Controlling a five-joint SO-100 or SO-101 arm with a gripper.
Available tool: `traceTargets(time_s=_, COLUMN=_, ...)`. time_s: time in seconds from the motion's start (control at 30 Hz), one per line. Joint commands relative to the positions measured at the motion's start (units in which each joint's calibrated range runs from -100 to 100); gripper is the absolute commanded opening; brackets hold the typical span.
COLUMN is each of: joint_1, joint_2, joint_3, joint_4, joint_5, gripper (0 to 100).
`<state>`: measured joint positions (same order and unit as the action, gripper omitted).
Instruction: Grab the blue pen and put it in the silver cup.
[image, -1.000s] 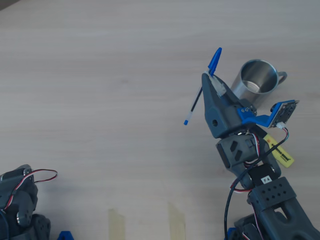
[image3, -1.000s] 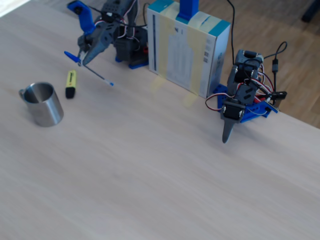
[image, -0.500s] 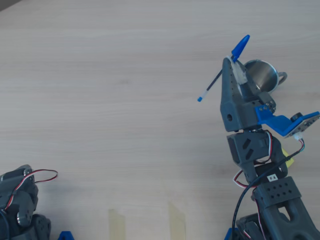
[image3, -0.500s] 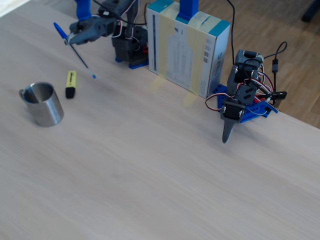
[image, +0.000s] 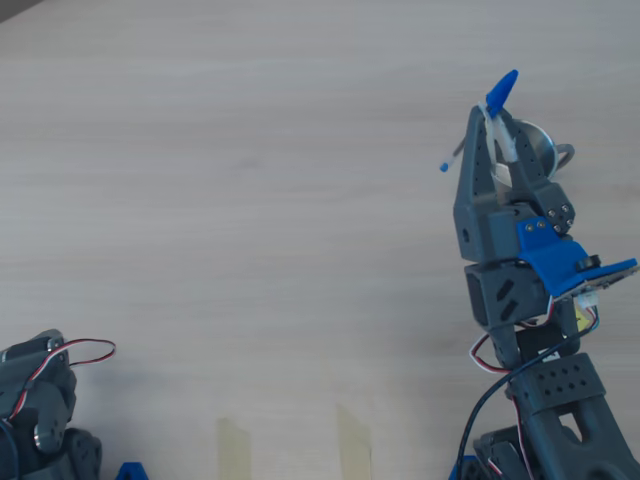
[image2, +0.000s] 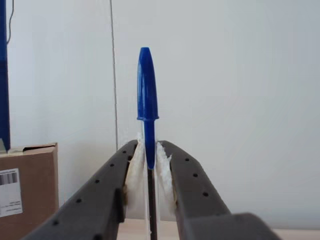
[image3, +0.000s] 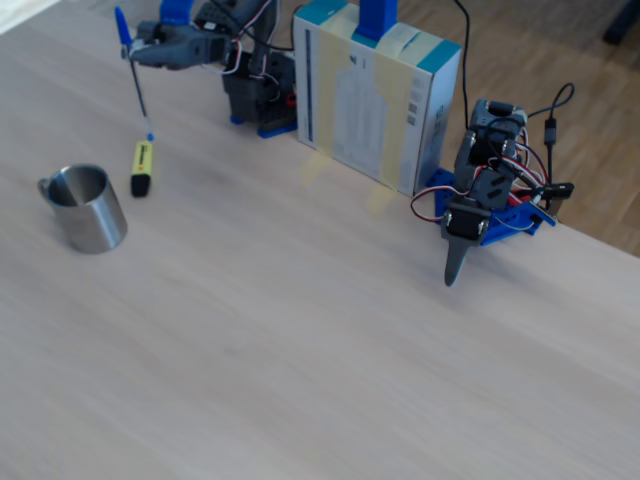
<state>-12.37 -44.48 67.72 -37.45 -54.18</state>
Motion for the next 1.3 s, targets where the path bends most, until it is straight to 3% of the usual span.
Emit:
traceTargets(time_s=0.0, joint_1=0.6, joint_2=-1.0, joint_3=-2.7, joint_4=-0.8, joint_5=2.5, gripper=2)
traceTargets(time_s=0.83, joint_1=12.8, joint_2=-0.7, joint_3=-1.7, joint_4=0.1, joint_5=4.5, gripper=2)
traceTargets(time_s=1.07, joint_1=13.4, joint_2=-0.7, joint_3=-2.5, joint_4=8.3, joint_5=4.5, gripper=2)
traceTargets(time_s=1.27, joint_1=12.9, joint_2=0.4, joint_3=-3.1, joint_4=8.4, joint_5=4.4, gripper=2)
